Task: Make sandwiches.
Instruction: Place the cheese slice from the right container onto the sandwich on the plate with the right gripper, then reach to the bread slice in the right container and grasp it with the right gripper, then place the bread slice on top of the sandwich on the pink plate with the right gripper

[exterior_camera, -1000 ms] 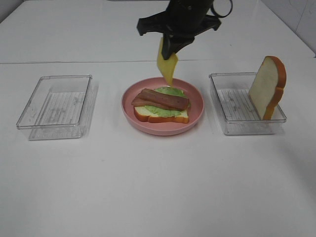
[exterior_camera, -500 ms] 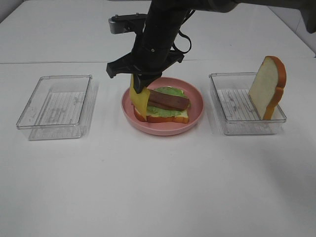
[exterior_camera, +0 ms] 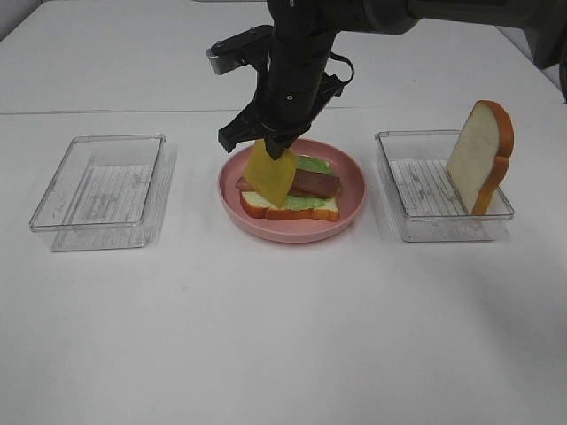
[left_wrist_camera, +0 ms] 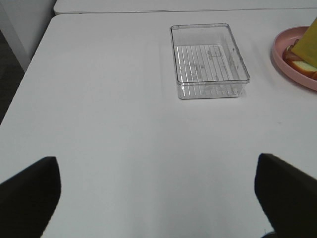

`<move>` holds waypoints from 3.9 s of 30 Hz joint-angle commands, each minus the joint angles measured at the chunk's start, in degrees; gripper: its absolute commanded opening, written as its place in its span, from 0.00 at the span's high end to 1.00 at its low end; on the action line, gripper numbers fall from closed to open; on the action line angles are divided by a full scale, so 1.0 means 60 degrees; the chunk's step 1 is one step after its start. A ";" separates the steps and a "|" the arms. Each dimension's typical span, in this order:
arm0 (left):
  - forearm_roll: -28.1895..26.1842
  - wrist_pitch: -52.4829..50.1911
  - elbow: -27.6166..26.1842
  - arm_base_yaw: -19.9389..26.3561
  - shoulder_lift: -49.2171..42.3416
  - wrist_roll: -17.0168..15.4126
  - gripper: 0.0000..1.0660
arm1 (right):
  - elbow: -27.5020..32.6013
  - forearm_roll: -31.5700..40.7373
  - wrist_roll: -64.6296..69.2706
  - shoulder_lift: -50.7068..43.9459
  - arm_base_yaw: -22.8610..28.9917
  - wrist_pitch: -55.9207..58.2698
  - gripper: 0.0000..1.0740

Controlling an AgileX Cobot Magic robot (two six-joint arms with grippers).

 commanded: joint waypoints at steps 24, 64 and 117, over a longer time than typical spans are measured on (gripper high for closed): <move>-0.0076 -0.0057 0.0019 0.0019 -0.0115 -0.0029 0.06 | -0.0105 -0.2387 0.1079 -0.0153 -0.0029 0.0487 0.14; -0.0076 -0.0057 0.0019 0.0019 -0.0115 -0.0029 0.06 | 0.0010 -0.0048 0.0067 -0.2416 -0.5462 0.2292 0.14; -0.0076 -0.0057 0.0019 0.0019 -0.0115 -0.0029 0.06 | -0.2311 0.5109 -0.1079 -0.0831 -0.3982 0.3867 0.97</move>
